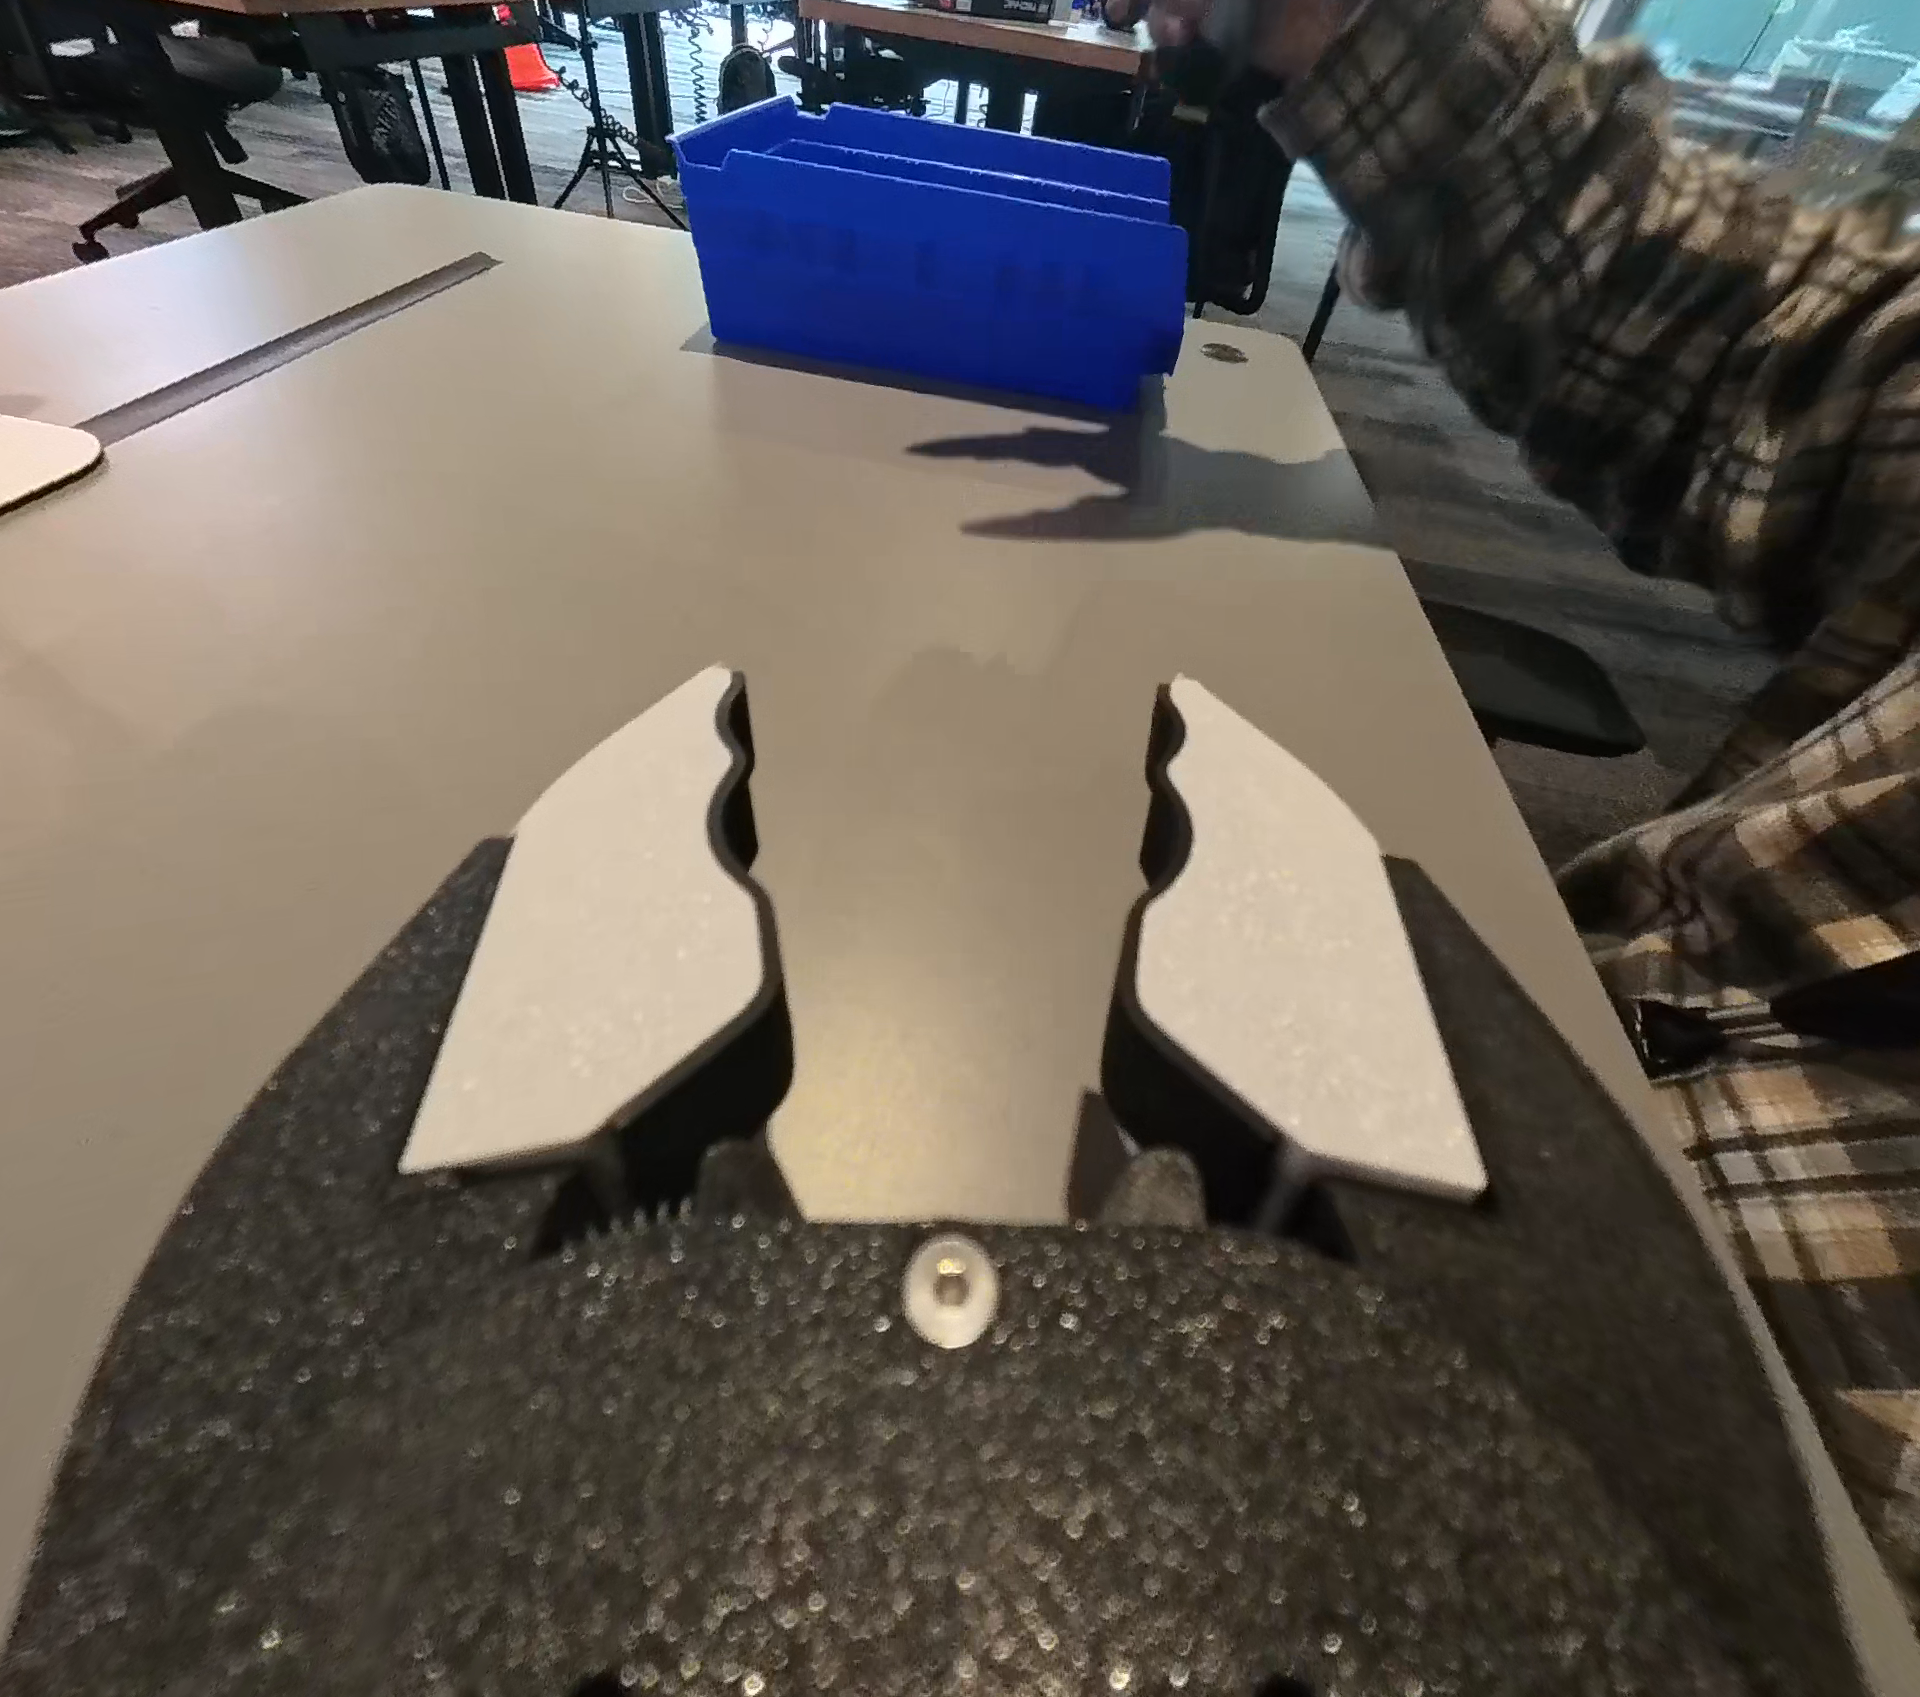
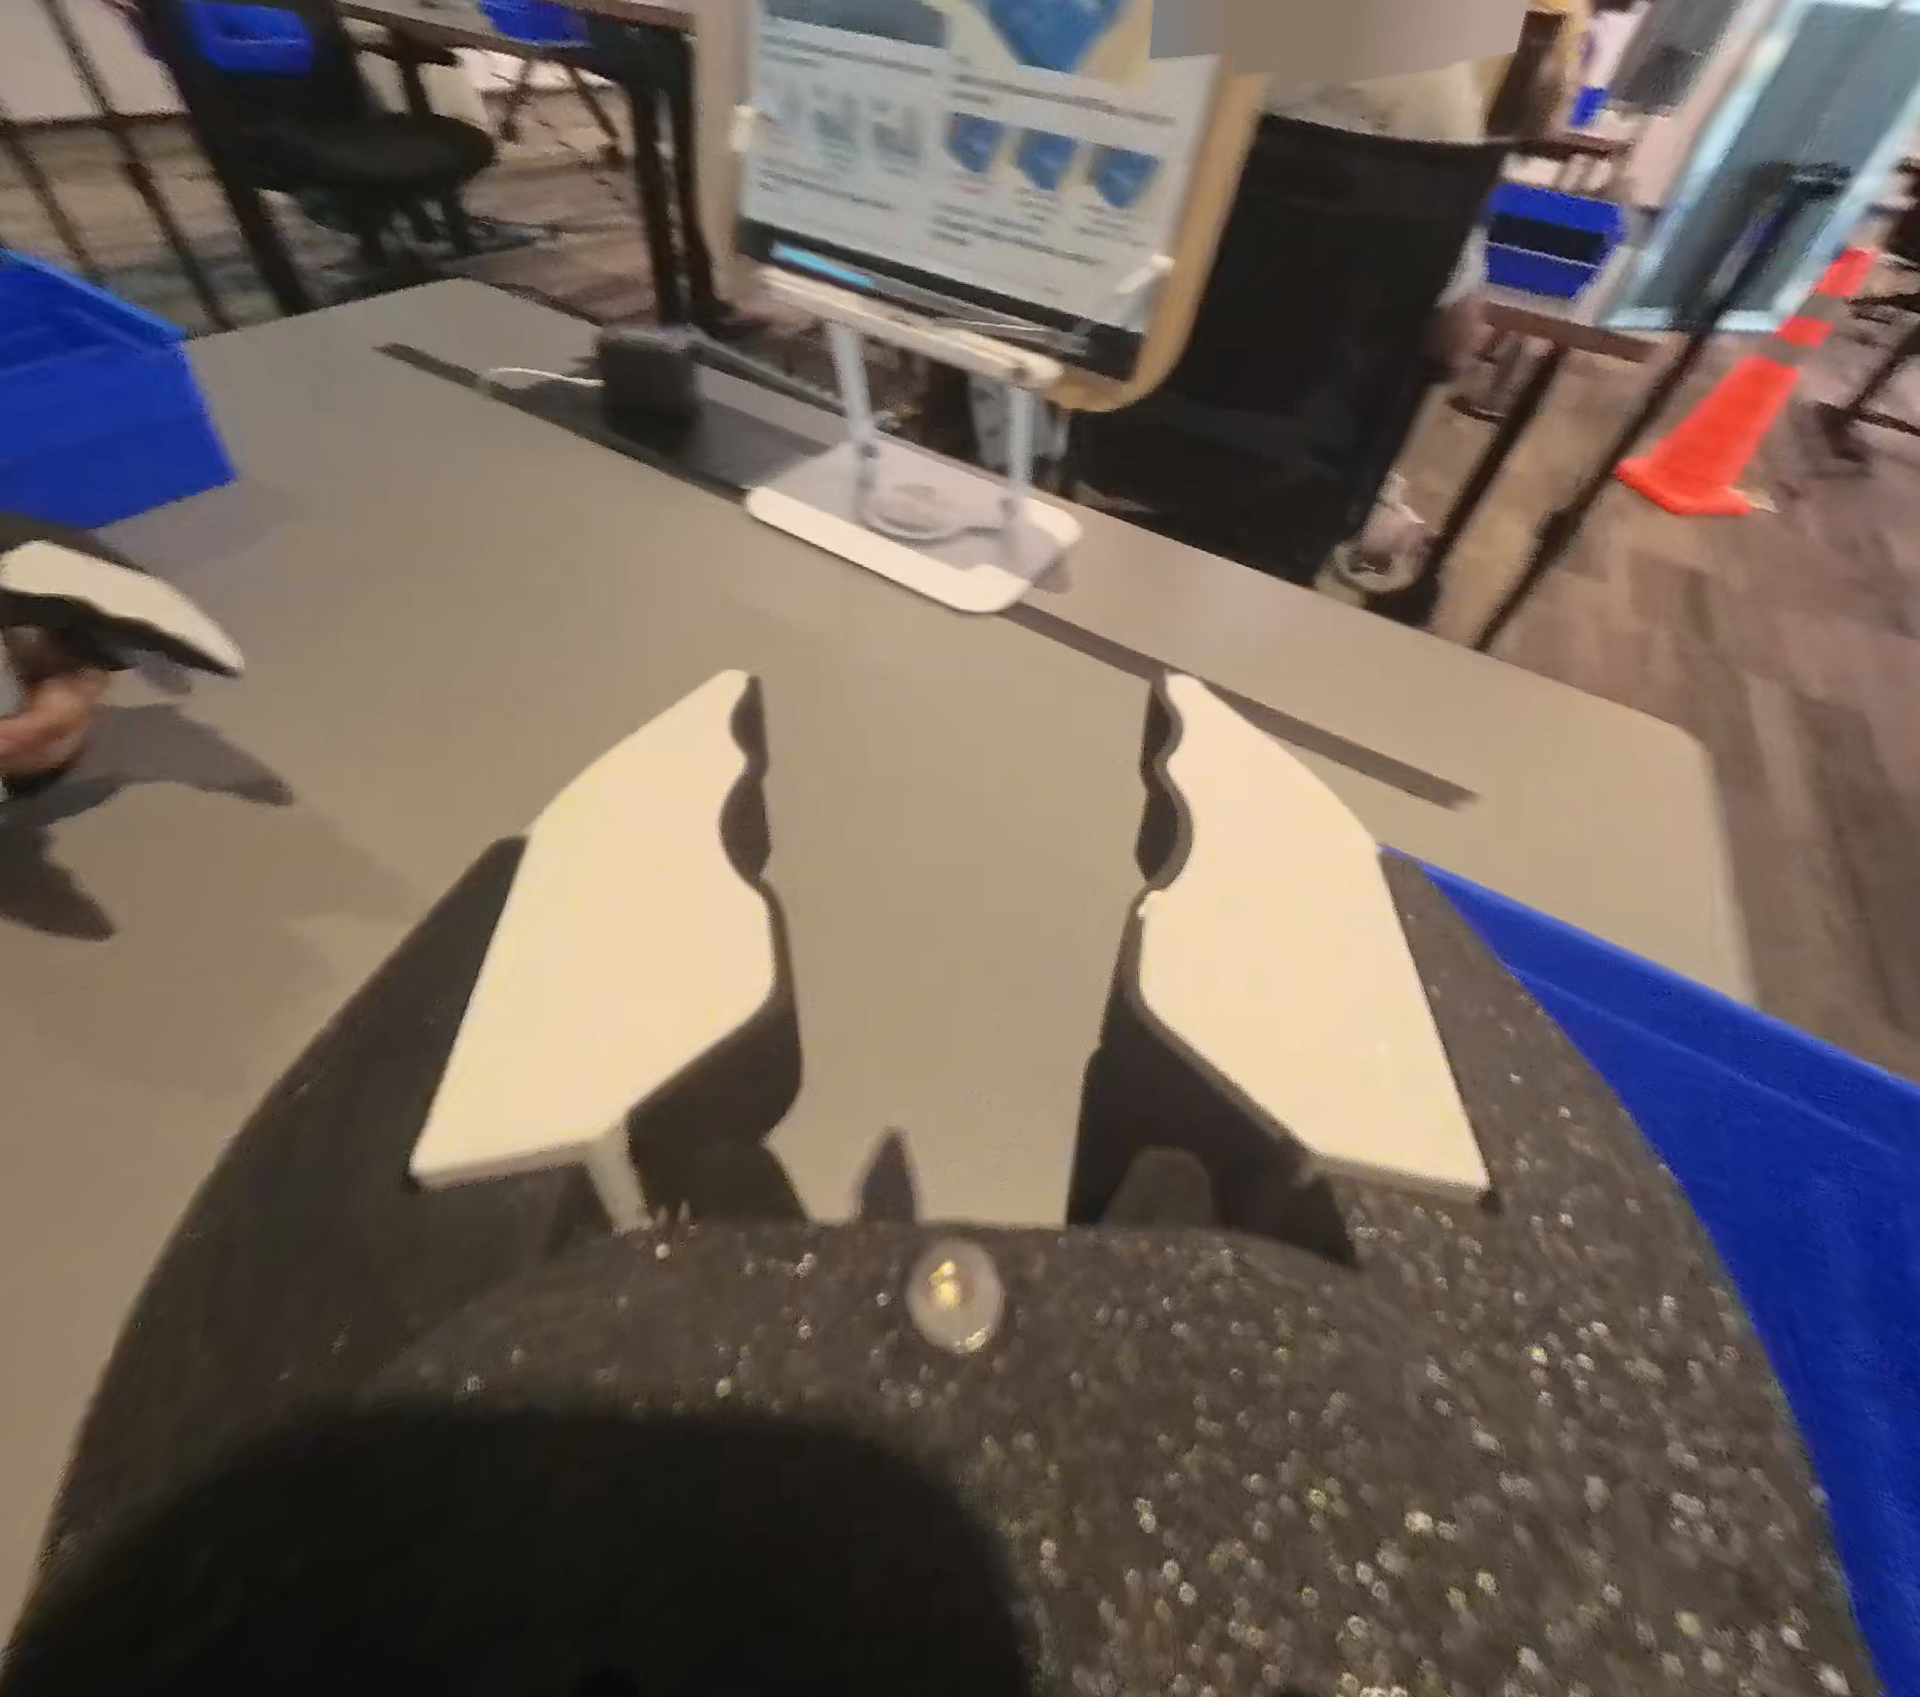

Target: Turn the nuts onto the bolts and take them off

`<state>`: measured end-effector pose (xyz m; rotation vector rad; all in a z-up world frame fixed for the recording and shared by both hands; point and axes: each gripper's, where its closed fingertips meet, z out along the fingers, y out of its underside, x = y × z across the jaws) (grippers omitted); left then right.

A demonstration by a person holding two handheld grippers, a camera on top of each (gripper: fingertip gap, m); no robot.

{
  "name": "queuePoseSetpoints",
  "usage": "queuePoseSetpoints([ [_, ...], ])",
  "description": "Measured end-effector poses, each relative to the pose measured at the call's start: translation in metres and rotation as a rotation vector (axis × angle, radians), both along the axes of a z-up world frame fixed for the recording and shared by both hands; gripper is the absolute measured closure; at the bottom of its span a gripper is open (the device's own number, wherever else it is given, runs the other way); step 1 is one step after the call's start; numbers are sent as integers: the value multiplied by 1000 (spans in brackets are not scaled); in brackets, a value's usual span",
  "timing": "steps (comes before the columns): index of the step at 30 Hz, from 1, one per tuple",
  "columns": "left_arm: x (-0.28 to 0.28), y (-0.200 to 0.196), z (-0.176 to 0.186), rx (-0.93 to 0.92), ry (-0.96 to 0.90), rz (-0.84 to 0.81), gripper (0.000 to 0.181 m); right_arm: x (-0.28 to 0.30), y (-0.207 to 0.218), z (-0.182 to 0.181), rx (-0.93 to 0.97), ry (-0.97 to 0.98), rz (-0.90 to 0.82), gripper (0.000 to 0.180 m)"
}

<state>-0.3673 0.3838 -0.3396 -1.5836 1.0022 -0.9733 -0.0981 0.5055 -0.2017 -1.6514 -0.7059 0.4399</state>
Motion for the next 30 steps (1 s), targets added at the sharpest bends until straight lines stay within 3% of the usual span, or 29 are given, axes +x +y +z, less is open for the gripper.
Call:
queuePoseSetpoints([
  [7,-1,4,-5,-18,5,10,108,-87,-11,-75,13,137,157,96],
  [11,-2,4,-4,-13,17,13,108,-104,-1,-119,11,156,135,92],
  [18,-30,3,30,49,25,90,109,-102,-2,-126,51,189,129,94],
  [24,-116,-10,89,77,35,250,110,-107,-2,-124,105,154,125,94],
  [30,-275,-2,133,142,289,583,114,-109,-1,-129,108,133,123,94],
])
